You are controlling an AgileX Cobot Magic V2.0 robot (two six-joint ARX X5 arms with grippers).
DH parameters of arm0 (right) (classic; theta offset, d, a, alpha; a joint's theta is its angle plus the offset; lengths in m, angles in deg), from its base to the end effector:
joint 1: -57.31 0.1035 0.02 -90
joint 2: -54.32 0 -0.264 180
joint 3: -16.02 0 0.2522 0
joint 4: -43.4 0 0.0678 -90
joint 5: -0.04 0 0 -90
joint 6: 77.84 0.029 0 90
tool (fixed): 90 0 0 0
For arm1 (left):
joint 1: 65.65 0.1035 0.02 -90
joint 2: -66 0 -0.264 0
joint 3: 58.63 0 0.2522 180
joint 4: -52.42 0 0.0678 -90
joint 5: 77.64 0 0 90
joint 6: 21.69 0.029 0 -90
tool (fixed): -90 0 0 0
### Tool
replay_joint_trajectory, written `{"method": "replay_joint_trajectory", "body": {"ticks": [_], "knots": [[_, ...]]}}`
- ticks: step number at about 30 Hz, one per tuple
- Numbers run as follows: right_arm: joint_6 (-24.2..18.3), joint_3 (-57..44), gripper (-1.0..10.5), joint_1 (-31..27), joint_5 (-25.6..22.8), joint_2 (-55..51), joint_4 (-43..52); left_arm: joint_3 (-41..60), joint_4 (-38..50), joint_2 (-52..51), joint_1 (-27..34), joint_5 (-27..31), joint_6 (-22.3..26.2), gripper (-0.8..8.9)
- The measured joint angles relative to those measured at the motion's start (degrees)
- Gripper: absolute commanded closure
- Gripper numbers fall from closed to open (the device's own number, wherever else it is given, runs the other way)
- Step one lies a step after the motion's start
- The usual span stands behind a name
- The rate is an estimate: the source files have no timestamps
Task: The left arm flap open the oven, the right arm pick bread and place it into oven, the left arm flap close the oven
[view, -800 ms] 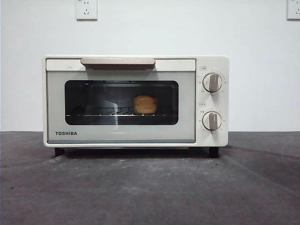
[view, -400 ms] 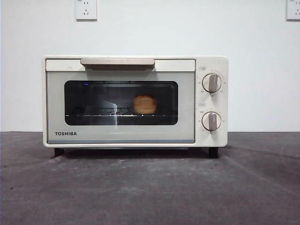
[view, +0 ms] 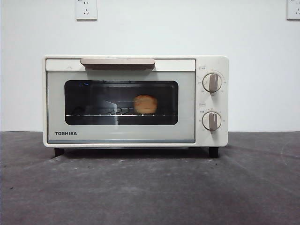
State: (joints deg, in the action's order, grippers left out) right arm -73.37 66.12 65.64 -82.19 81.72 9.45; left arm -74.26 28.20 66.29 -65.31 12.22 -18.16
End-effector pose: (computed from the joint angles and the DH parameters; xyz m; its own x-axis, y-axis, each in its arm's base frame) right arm 0.1112 0.0202 0.3035 0.9419 0.2746 -0.1933 -0.2589 0.9604 0.1027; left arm 0.0949 0.0005 0.1566 0.9880 0.0034 -0.1544 0.0060 0.9982 0.0605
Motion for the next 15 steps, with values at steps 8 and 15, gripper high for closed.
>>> {"method": "replay_joint_trajectory", "body": {"ticks": [8, 15], "knots": [[-0.15, -16.11, 9.4, -7.87, -0.44, -13.46, 16.33, 0.0, 0.0, 0.0, 0.0, 0.0, 0.0, 7.97], [-0.17, -27.17, 9.4, -8.17, -3.04, -21.27, 21.11, 0.0, 0.0, 0.0, 0.0, 0.0, 0.0, 7.97]]}}
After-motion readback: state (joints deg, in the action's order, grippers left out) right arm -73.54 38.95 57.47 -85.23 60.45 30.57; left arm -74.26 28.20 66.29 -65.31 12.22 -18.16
